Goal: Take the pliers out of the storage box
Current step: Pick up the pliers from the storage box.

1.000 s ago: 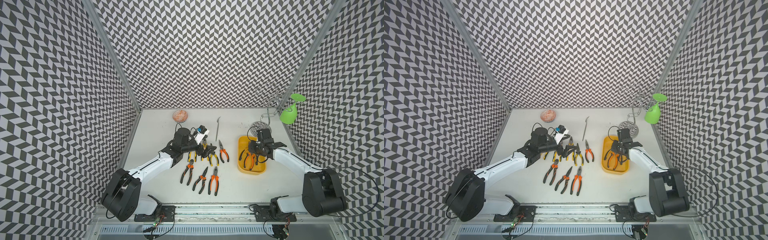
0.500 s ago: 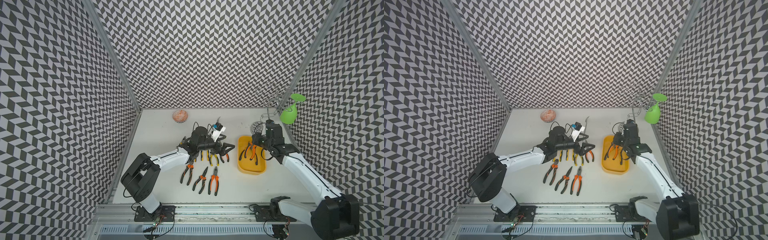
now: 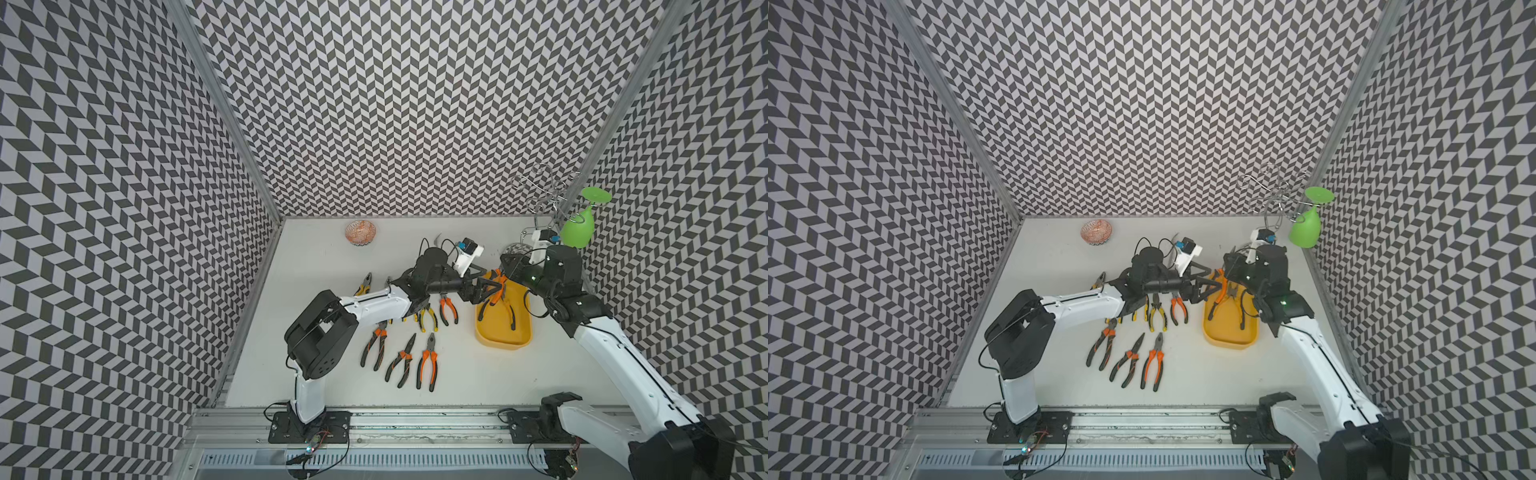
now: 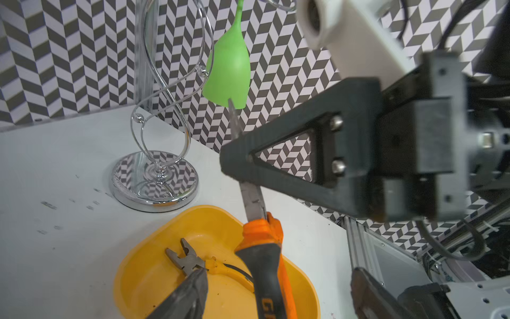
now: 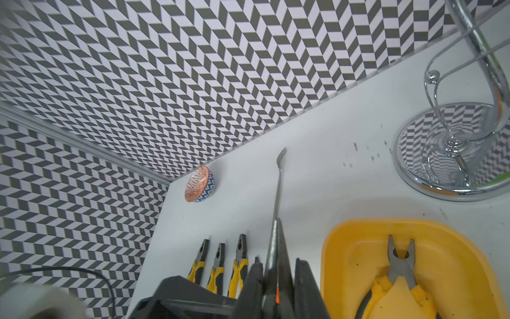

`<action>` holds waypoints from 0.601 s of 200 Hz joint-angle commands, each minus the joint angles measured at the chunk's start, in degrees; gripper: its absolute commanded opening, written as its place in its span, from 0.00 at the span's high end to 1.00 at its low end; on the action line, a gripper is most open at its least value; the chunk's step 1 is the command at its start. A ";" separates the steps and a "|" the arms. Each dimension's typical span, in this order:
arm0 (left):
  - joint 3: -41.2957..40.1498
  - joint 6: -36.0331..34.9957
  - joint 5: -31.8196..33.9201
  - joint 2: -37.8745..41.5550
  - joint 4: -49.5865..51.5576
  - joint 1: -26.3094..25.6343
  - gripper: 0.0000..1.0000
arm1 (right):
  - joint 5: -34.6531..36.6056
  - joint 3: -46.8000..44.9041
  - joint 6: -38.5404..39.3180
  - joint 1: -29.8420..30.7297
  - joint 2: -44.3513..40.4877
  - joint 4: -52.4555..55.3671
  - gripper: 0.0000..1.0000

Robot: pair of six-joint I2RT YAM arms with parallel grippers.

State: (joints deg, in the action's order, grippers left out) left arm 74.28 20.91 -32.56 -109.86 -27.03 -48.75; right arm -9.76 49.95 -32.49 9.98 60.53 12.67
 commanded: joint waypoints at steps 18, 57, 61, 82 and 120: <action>5.13 2.93 0.64 -2.73 1.30 -1.24 0.32 | -2.72 -0.72 -2.13 -0.08 -1.82 -8.34 1.00; 6.97 5.68 0.66 -4.55 1.23 -1.36 0.48 | -3.86 -2.05 -3.07 -0.05 -1.96 -9.85 1.00; 7.10 5.91 0.70 -4.63 1.19 -1.35 0.49 | -3.75 -2.05 -3.02 -0.07 -1.96 -9.77 1.00; 6.95 6.51 0.65 -4.53 0.92 -1.35 0.66 | -2.94 -2.14 -2.19 -0.09 -1.94 -9.24 1.00; 6.58 5.95 0.32 -3.82 1.26 -1.36 0.89 | -2.15 -2.30 -1.28 -0.07 -1.56 -8.64 1.00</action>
State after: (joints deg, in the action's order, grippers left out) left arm 79.83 26.92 -30.65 -113.95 -25.12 -49.63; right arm -12.25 47.68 -34.50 9.98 59.92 8.82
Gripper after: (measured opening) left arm 0.268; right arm 0.174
